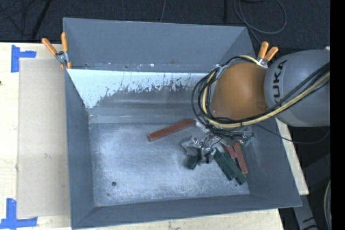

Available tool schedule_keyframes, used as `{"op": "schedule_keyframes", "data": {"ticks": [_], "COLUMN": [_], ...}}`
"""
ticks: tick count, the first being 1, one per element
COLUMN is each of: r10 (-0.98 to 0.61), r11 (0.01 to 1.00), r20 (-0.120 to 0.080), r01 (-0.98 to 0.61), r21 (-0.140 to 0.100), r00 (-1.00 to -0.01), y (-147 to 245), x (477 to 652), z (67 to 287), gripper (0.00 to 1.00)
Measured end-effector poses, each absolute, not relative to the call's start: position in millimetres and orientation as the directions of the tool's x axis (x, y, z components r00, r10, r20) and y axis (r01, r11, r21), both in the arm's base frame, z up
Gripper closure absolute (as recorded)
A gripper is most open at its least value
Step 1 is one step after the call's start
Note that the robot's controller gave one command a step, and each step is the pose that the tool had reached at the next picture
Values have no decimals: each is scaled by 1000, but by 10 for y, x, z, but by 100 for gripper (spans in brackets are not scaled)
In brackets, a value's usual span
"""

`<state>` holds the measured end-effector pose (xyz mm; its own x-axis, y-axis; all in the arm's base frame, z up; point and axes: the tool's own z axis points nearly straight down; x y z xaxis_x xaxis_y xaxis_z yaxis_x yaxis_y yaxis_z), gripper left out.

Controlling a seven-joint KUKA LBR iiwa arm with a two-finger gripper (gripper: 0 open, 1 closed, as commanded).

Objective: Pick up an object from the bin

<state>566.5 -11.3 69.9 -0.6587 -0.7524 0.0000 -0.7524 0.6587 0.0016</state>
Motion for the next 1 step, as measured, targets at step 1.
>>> {"op": "schedule_keyframes", "data": {"ticks": [1], "r10": [-779], "r11": [627], "r20": [-6], "r01": [-779], "r21": [-6], "r00": [-627], "y": [166], "x": [5419], "z": [2789], "gripper": [100]}}
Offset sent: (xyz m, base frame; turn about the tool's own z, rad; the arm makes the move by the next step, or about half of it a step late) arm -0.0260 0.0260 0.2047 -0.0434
